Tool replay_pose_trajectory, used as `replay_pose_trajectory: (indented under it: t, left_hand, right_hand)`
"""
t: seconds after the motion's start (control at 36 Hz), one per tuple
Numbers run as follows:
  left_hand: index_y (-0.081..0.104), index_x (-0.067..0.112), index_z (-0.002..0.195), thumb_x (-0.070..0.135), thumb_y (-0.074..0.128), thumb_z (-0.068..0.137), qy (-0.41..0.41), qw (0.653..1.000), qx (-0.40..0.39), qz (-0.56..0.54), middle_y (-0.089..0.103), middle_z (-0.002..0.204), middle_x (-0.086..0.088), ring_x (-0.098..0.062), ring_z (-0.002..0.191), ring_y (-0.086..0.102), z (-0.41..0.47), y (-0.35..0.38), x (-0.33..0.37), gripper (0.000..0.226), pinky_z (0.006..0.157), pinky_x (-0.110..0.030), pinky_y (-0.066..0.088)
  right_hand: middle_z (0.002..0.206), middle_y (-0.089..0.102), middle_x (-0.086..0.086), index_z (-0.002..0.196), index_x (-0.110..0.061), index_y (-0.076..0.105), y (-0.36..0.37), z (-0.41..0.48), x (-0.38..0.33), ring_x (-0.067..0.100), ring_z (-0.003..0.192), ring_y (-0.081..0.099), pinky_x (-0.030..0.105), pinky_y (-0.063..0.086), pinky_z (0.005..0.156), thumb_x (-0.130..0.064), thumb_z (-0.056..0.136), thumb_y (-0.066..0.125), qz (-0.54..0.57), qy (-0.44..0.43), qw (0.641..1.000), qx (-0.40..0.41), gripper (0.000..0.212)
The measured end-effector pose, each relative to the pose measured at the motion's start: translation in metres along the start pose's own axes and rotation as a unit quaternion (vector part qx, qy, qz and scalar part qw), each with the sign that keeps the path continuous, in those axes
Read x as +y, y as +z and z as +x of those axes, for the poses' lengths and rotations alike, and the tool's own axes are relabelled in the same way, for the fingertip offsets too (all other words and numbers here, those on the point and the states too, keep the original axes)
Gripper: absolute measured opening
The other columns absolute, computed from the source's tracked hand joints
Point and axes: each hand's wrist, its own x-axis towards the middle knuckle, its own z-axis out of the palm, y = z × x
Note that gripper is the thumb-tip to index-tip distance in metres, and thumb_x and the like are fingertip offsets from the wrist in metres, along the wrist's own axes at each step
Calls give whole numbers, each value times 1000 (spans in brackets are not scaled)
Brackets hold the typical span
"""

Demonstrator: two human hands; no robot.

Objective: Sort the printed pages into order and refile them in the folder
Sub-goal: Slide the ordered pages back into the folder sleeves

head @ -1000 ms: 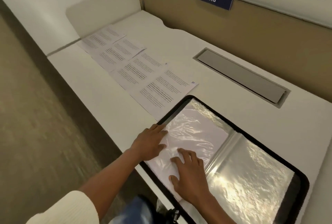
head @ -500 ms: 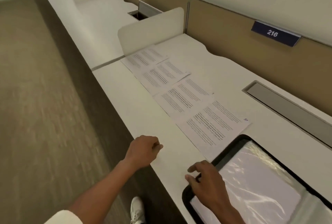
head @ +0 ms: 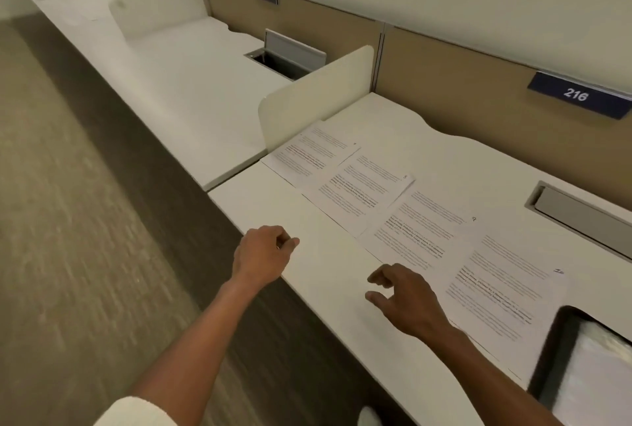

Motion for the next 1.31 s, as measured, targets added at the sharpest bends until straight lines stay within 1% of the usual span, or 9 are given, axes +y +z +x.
replay_pose_trajectory:
  t: [0.5,0.61,0.78,0.83,0.92,0.97,1.06,1.17,1.31]
  left_hand:
    - [66,25,73,44,72,96,36,998,-36,39,66,74,13,-9,70,64,235,-37,-22,31,69,-34,58]
    - [69,23,80,44,73,95,26,996,-49,69,67,77,12,-12,74,65,285,-37,-25,26,65,-29,51]
    - [68,25,87,49,73,93,8,994,-74,81,71,99,8,-23,95,68,350,-24,-29,24,84,-37,56]
    - [69,26,99,47,75,92,20,992,-91,84,70,112,7,-22,106,66,367,-19,-30,23,89,-36,53]
    - [61,18,127,45,77,92,29,984,-125,121,62,130,-3,-26,122,60,393,-9,-29,48,97,-41,52]
    - [52,12,133,46,76,92,34,978,-136,157,58,133,-8,-30,124,58,406,-2,-25,58,96,-45,54]
    - [45,7,133,46,70,96,23,974,-128,188,59,133,-11,-34,122,62,419,7,-15,59,94,-45,53]
    - [43,7,132,53,66,96,0,964,-136,229,64,129,-10,-33,117,67,428,17,-10,63,93,-42,51]
    - [53,11,127,56,67,96,44,951,-154,263,68,119,-3,-24,110,69,441,23,-15,56,82,-35,51]
  right_hand:
    - [106,61,-19,111,-36,66,7,238,-79,7,101,60,36,54,88,-47,88,76,45,16,998,38,27]
    - [111,62,-13,114,-33,65,17,283,-84,12,107,59,39,54,89,-46,89,75,54,31,997,35,30]
    - [127,60,-6,125,-30,61,27,331,-93,16,119,55,40,53,92,-45,92,71,31,67,997,36,37]
    - [132,57,-4,129,-29,59,30,343,-96,18,125,52,41,52,94,-45,93,70,22,79,996,33,41]
    - [144,49,-4,140,-28,52,34,358,-99,18,135,44,41,50,98,-48,94,69,1,79,997,21,53]
    - [157,42,-5,147,-29,49,37,365,-101,19,144,38,41,44,109,-51,92,70,4,85,996,13,63]
    - [169,28,-5,155,-30,44,43,374,-105,18,156,24,37,17,125,-57,87,71,20,92,995,21,77]
    - [173,19,-5,161,-28,36,58,380,-112,12,160,10,30,0,125,-65,87,66,-1,89,996,25,88]
    - [173,17,-6,159,-27,38,74,384,-123,11,160,7,25,-11,121,-67,86,64,-8,113,992,47,88]
